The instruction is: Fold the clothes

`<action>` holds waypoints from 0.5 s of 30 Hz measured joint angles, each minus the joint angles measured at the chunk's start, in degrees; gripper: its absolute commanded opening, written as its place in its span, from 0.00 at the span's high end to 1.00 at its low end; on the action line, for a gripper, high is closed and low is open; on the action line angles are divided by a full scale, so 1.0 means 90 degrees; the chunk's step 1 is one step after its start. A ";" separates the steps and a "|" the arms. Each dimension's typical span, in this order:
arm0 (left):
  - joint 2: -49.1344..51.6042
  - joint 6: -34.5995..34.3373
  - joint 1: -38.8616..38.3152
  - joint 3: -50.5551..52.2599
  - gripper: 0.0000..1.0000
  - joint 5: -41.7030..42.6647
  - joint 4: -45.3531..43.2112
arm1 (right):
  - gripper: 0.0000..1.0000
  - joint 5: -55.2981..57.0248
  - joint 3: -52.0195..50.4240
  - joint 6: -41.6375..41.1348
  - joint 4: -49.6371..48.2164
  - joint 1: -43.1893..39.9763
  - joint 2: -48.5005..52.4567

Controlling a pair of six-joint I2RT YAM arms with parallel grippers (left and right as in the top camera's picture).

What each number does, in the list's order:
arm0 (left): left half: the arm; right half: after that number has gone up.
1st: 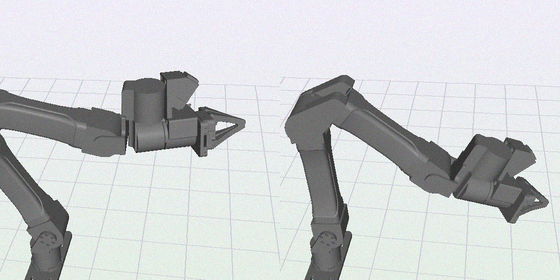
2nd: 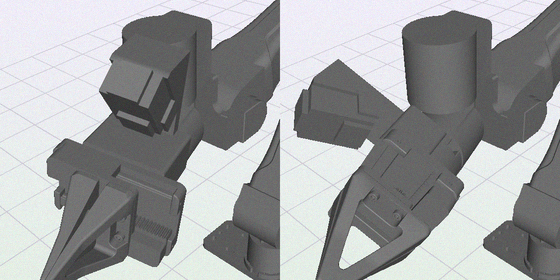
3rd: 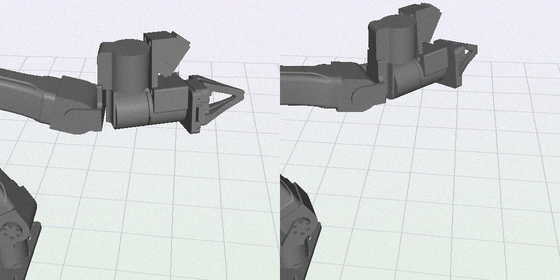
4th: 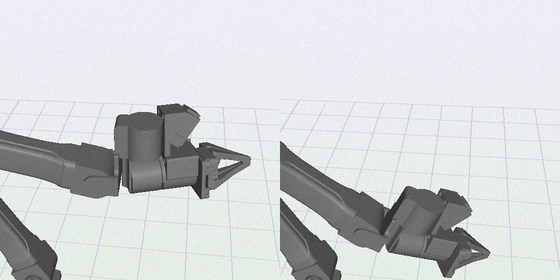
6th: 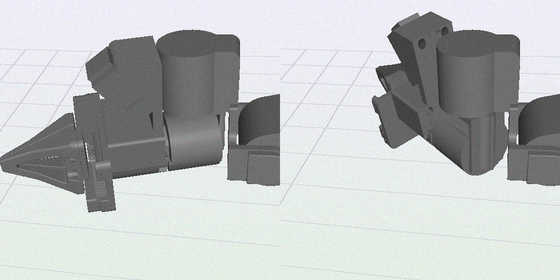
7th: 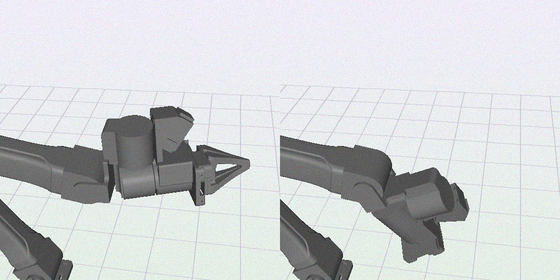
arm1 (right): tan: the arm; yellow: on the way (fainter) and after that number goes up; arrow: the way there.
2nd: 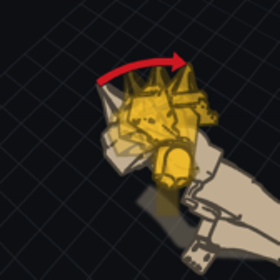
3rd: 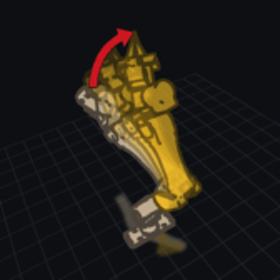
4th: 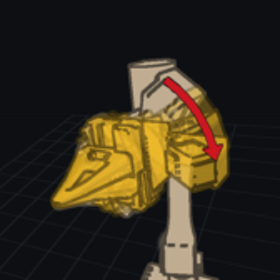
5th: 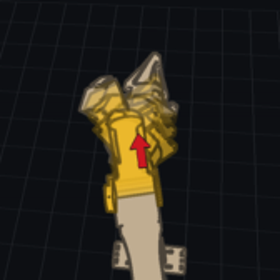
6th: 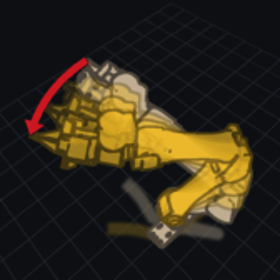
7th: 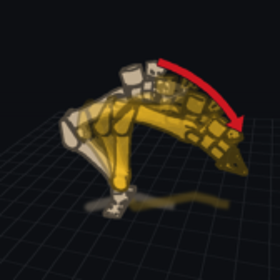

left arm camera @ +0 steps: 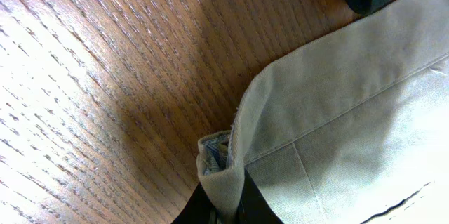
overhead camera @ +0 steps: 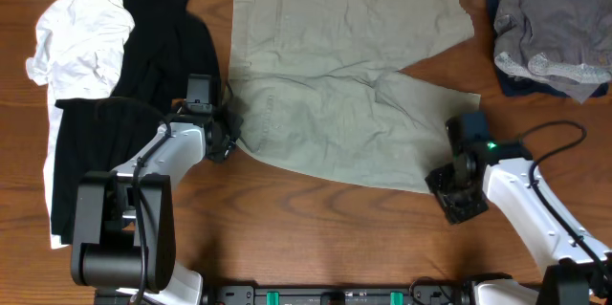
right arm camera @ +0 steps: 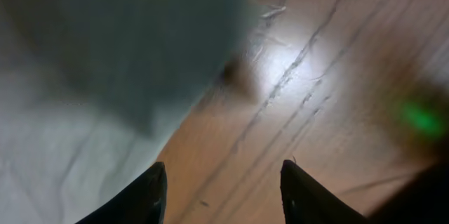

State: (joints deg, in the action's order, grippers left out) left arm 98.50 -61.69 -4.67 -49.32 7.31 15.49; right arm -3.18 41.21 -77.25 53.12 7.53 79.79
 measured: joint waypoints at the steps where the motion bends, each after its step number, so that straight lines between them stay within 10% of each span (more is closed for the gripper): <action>1: 0.0000 0.0000 0.0000 0.0000 0.94 0.0000 0.0000 | 0.47 0.0000 -0.0061 -0.0109 -0.0131 0.0000 0.0000; 15: 0.0000 0.0000 -0.0002 0.0000 0.94 0.0000 0.0005 | 0.42 -0.0024 -0.0622 -0.0539 -0.1603 0.0000 0.0000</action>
State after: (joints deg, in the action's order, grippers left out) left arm 98.50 -61.69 -4.69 -49.32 7.31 15.53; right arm -3.40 35.62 -82.11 38.70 7.53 79.79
